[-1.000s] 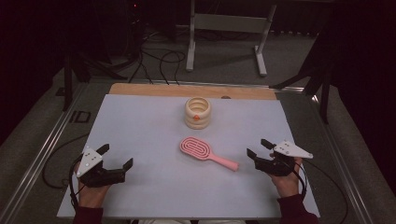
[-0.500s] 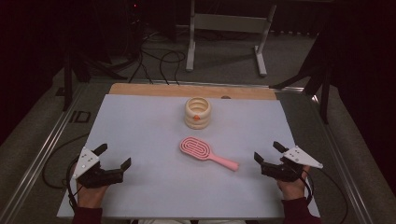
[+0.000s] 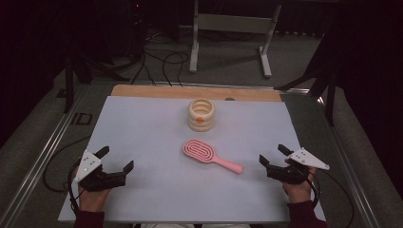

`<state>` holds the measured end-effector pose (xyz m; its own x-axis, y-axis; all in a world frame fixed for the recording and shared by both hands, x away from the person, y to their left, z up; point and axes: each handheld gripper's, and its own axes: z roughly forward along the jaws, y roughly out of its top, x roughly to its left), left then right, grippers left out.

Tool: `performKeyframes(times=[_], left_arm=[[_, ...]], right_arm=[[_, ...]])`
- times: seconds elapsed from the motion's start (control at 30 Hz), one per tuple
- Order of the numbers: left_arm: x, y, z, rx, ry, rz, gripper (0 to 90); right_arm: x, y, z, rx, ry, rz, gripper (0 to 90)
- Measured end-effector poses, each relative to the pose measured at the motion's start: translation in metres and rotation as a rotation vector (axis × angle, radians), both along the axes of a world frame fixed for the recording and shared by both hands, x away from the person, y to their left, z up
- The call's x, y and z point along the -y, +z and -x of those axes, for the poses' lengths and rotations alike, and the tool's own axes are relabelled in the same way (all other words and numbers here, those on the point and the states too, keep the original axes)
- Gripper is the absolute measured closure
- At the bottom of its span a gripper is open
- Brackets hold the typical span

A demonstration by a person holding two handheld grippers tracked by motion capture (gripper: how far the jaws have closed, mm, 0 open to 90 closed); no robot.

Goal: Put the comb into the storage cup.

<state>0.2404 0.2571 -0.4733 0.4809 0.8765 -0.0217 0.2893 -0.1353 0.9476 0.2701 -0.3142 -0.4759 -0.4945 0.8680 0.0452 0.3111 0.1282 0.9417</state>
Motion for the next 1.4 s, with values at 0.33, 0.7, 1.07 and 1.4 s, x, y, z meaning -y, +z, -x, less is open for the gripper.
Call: performKeyframes(times=[0.33,0.7,1.07,1.4], left_arm=[[0.0,0.0,0.0,-0.001,0.006,0.002,0.1],[0.0,0.0,0.0,-0.003,0.015,0.003,0.1],[0.0,-0.001,-0.001,-0.007,0.013,0.002,0.1],[0.0,-0.001,-0.001,-0.008,0.013,0.005,0.1]], right_arm=[[-0.003,0.001,-0.002,-0.025,0.016,0.002,13.0],[-0.016,0.013,-0.012,-0.112,0.078,0.042,8.5],[-0.025,0.038,-0.024,-0.159,0.131,0.079,8.6],[-0.043,0.051,-0.036,-0.185,0.178,0.155,8.6]])
